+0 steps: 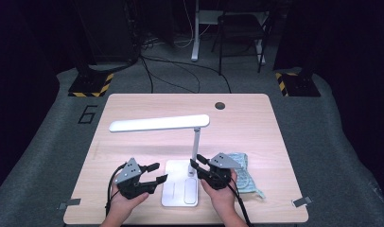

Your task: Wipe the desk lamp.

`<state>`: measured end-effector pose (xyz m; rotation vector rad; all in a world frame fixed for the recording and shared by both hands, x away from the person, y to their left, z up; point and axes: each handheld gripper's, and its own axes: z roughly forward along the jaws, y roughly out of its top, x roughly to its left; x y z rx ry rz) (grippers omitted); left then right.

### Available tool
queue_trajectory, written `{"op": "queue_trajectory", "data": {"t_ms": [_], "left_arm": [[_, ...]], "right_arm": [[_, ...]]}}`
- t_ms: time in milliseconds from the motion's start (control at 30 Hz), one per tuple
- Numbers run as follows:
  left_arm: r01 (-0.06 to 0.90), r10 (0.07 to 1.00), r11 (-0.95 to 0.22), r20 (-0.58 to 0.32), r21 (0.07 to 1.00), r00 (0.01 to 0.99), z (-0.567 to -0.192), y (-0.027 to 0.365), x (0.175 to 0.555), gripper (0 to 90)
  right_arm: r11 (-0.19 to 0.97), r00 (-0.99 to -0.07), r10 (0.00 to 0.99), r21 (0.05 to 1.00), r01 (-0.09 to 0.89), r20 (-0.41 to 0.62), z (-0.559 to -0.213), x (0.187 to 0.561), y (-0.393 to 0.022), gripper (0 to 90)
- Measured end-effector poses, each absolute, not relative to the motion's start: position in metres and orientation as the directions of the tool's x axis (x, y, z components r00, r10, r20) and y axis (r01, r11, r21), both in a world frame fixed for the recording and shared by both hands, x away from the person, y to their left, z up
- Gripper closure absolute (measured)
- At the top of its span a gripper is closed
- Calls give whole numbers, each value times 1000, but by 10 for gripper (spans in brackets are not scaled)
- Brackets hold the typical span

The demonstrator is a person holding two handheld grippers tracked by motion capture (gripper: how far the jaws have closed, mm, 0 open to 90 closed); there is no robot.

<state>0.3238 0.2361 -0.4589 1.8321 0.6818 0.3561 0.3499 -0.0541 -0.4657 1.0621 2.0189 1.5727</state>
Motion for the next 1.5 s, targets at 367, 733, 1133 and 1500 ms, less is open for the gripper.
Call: {"op": "queue_trajectory", "data": {"t_ms": [367,733,1133,1500], "left_arm": [[287,609,-247,-82,925,789,-461,238,324,444],[296,620,-234,-92,926,779,-463,236,326,440],[316,634,-243,-96,917,767,-471,238,328,419],[354,660,-225,-125,908,741,-482,233,328,384]], "right_arm": [[116,-658,747,956,269,95,-455,337,-65,533],[124,-507,860,939,322,60,-462,335,-130,432],[129,-356,933,878,461,50,-493,350,-170,390],[158,-337,941,834,528,35,-507,355,-170,351]]}}
